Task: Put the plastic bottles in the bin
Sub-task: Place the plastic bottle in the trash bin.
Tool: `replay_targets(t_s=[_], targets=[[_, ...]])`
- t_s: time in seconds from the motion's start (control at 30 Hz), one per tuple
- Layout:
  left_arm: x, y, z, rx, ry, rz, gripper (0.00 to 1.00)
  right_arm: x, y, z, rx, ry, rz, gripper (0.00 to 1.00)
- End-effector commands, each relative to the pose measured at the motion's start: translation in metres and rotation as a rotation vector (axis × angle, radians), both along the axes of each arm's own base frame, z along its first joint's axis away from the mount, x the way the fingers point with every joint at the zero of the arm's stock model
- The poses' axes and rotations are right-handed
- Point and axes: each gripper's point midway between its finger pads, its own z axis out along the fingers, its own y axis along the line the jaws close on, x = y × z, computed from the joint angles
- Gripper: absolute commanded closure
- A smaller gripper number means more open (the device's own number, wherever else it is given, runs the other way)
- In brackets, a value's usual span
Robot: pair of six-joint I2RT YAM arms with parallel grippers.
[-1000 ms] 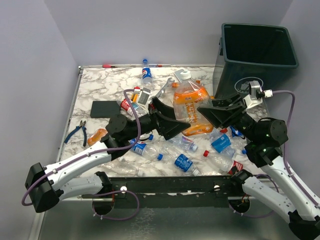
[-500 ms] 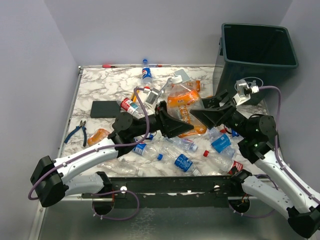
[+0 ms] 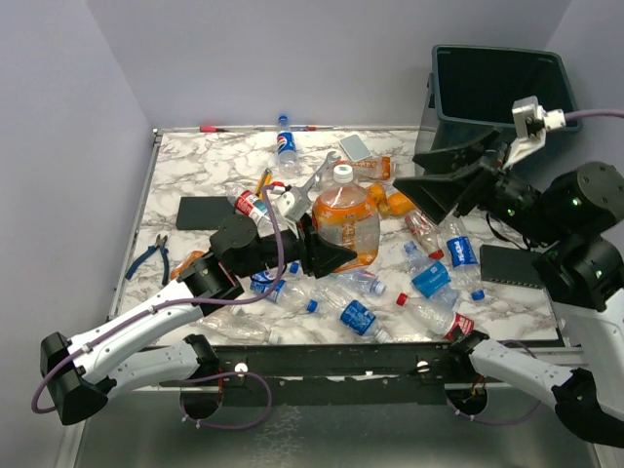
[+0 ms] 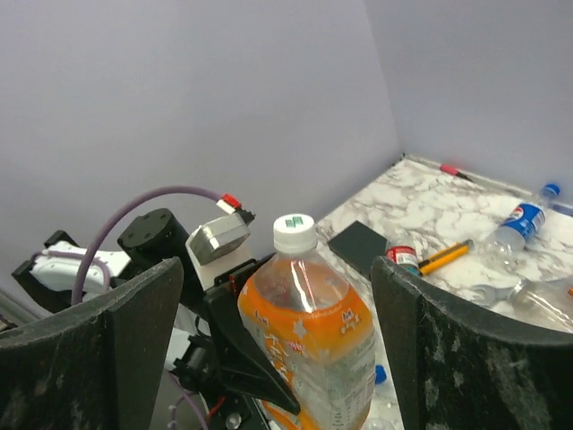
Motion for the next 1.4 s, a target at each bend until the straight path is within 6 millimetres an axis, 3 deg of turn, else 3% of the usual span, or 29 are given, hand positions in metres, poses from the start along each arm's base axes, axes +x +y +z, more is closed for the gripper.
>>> replay_targets(t_s=[0.0,0.2,0.37,0.5,0.87,0.93,0.97,1.03,1.07,1.17,1.23,1.33,1.37], targets=[[0.018,0.020,-0.045,0.241,-0.110,0.106,0.70,0.033,0.015,-0.064,-0.236,0.204,-0.019,0.13],[0.018,0.023,-0.049,0.251,-0.115,0.112,0.73,0.048,0.034,-0.071,-0.258,0.244,0.001,0.15],[0.017,0.019,-0.050,0.256,-0.108,0.095,0.75,0.054,0.059,-0.086,-0.316,0.277,0.004,0.15],[0.017,0.018,-0.050,0.256,-0.096,0.095,0.75,0.053,0.069,-0.086,-0.308,0.270,0.008,0.18],[0.016,0.018,-0.047,0.247,-0.083,0.096,0.75,0.054,0.079,-0.118,-0.355,0.320,0.009,0.53],[0.017,0.017,-0.046,0.244,-0.078,0.101,0.68,0.056,0.079,-0.118,-0.353,0.322,0.001,0.62],[0.018,0.017,-0.046,0.241,-0.072,0.106,0.59,0.056,0.078,-0.117,-0.349,0.318,-0.002,0.66],[0.020,0.019,-0.043,0.232,-0.056,0.128,0.26,0.057,0.073,-0.110,-0.333,0.302,-0.027,0.74],[0.023,0.022,-0.041,0.223,-0.049,0.155,0.05,0.059,0.069,-0.102,-0.324,0.286,-0.053,0.75],[0.039,0.045,-0.032,0.188,-0.053,0.314,0.01,0.069,0.044,-0.073,-0.318,0.242,-0.192,0.78],[0.054,0.071,-0.025,0.163,-0.071,0.471,0.01,0.082,0.017,-0.050,-0.324,0.217,-0.348,0.79],[0.072,0.118,-0.026,0.162,-0.101,0.711,0.01,0.107,-0.030,-0.013,-0.331,0.175,-0.626,0.99],[0.074,0.129,-0.030,0.165,-0.103,0.762,0.01,0.115,-0.044,-0.003,-0.321,0.160,-0.702,0.99]])
